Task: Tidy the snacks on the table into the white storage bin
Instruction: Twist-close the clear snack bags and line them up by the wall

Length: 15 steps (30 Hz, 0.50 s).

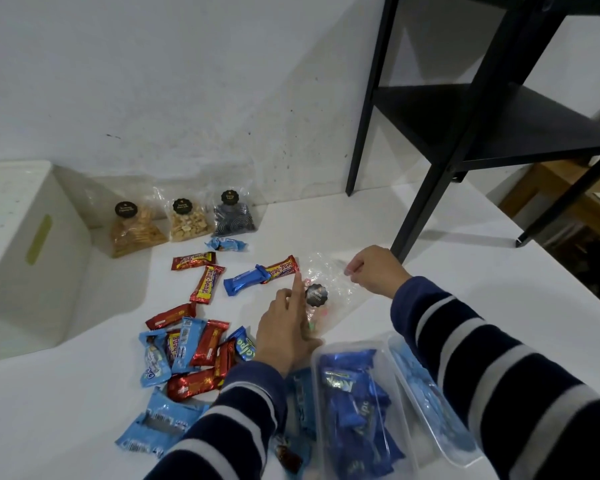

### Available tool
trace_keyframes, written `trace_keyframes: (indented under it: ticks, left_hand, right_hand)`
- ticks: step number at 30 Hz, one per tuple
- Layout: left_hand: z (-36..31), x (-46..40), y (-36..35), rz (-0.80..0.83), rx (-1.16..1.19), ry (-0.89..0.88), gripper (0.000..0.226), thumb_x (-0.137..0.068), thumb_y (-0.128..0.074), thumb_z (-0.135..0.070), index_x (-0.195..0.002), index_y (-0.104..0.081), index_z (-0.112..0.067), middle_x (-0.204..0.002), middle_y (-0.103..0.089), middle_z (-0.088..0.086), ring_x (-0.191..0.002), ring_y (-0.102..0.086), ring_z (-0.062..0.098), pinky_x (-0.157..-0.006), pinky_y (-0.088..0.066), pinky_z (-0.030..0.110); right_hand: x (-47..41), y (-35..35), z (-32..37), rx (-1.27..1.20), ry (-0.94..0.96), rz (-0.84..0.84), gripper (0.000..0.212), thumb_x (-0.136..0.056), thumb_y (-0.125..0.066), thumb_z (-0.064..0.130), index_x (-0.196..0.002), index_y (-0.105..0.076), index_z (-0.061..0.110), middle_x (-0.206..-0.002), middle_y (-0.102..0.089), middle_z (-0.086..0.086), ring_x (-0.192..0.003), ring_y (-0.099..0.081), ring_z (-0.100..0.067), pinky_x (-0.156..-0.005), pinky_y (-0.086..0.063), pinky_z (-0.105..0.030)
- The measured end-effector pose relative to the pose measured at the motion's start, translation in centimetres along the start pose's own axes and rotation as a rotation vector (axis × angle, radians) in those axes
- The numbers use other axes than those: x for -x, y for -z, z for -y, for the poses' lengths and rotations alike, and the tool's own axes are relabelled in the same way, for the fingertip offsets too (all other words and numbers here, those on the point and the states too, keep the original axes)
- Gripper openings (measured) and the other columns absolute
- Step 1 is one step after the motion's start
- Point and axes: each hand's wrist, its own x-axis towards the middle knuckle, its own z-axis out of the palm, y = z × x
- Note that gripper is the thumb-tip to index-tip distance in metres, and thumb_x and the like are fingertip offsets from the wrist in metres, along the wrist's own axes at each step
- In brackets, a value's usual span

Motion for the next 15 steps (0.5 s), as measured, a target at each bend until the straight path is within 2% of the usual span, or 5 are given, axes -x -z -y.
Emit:
trace_keyframes:
  ticks: [5, 7, 9, 11, 15]
  left_hand:
    - [0.3, 0.0, 0.6, 0.023, -0.061, -0.028, 0.124, -0.069, -0.078, -0.047, -0.15, 0.014, -0.026, -0.142, -0.031, 0.004, -0.124, -0.046, 0.023, -0.099, -0.044, 0.034]
    - [0.4, 0.1, 0.5, 0.017, -0.069, -0.033, 0.124, -0.069, -0.078, -0.048, -0.149, 0.014, -0.026, -0.142, -0.031, 0.005, -0.124, -0.045, 0.023, -0.1, -0.044, 0.034]
    - [0.6, 0.1, 0.4, 0.016, -0.064, -0.033, 0.125, -0.07, -0.078, -0.047, -0.149, 0.016, -0.025, -0.143, -0.031, 0.005, -0.124, -0.044, 0.023, -0.101, -0.043, 0.034]
    - [0.7, 0.1, 0.3, 0.019, -0.054, -0.03, 0.125, -0.07, -0.078, -0.047, -0.149, 0.016, -0.025, -0.143, -0.031, 0.005, -0.125, -0.044, 0.023, -0.102, -0.042, 0.035]
    - [0.7, 0.0, 0.3, 0.022, -0.057, -0.032, 0.124, -0.07, -0.078, -0.047, -0.149, 0.016, -0.025, -0.144, -0.029, 0.005, -0.126, -0.043, 0.023, -0.102, -0.042, 0.034]
  right_hand:
    - [0.2, -1.0, -0.6, -0.148, -0.093, -0.032, 0.022, -0.081, -0.062, -0.002, -0.087, -0.077, 0.012, -0.092, -0.072, -0.005, -0.085, -0.064, -0.019, -0.076, -0.051, -0.025]
    - [0.3, -1.1, -0.6, -0.19, -0.09, -0.035, 0.023, -0.08, -0.062, -0.002, -0.082, -0.075, 0.016, -0.084, -0.068, -0.002, -0.083, -0.063, -0.019, -0.074, -0.049, -0.025]
    - [0.3, -1.2, -0.5, -0.193, -0.059, -0.022, 0.024, -0.082, -0.058, 0.0, -0.086, -0.073, 0.019, -0.085, -0.064, 0.003, -0.084, -0.06, -0.017, -0.074, -0.045, -0.023]
    - [0.3, -1.1, -0.1, -0.149, -0.03, -0.01, 0.019, -0.084, -0.058, 0.009, -0.093, -0.074, 0.014, -0.088, -0.063, 0.005, -0.086, -0.058, -0.015, -0.075, -0.042, -0.022]
    - [-0.1, -1.3, 0.1, -0.119, -0.05, -0.061, 0.019, -0.083, -0.061, 0.017, -0.082, -0.072, 0.002, -0.083, -0.071, -0.007, -0.078, -0.062, -0.019, -0.07, -0.048, -0.028]
